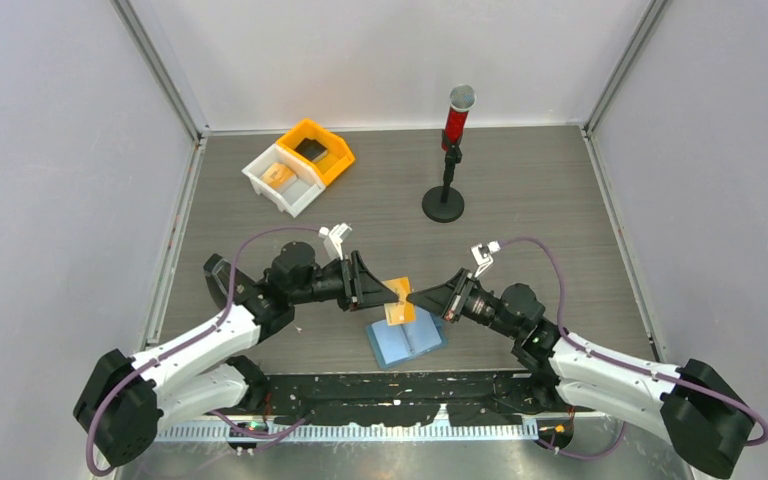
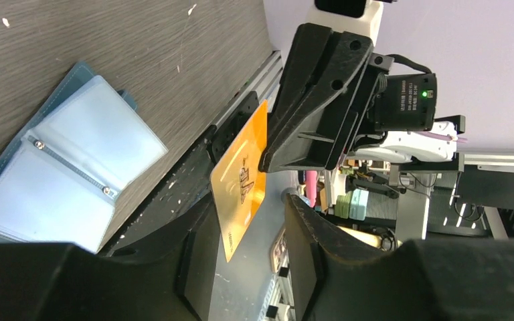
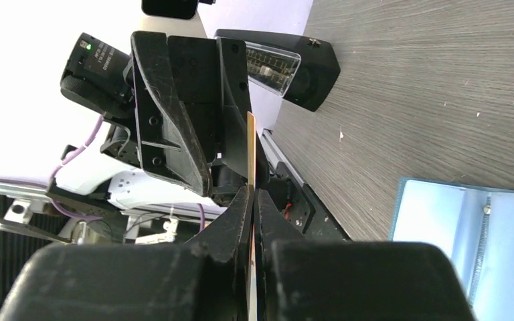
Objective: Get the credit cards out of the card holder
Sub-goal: Place the credit card in the storage box, then reset both arms
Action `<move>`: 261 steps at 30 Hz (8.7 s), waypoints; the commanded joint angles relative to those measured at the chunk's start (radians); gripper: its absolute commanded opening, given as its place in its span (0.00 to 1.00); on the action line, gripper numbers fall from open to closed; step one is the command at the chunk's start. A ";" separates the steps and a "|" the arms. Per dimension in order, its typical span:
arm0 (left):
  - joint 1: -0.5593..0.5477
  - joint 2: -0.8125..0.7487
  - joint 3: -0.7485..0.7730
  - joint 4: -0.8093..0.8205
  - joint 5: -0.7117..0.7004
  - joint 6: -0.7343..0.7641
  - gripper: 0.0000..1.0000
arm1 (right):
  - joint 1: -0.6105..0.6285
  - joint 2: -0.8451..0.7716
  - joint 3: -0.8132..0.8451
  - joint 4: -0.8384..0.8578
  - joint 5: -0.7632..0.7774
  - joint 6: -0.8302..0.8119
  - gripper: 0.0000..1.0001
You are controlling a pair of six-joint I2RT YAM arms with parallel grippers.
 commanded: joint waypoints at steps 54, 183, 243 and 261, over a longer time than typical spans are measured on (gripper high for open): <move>0.011 0.053 0.064 0.026 0.300 0.156 0.11 | -0.211 0.190 0.233 -0.010 -0.746 -0.345 0.06; 0.950 1.071 1.550 -1.153 0.027 0.674 0.00 | -0.211 -0.027 0.352 -0.594 -0.248 -0.390 0.97; 0.960 1.297 1.807 -1.095 -0.082 0.616 0.30 | -0.213 0.200 0.533 -0.734 -0.210 -0.490 0.97; 0.713 0.773 1.334 -1.191 0.008 0.739 0.36 | -0.086 0.248 0.572 -0.915 -0.047 -0.532 0.87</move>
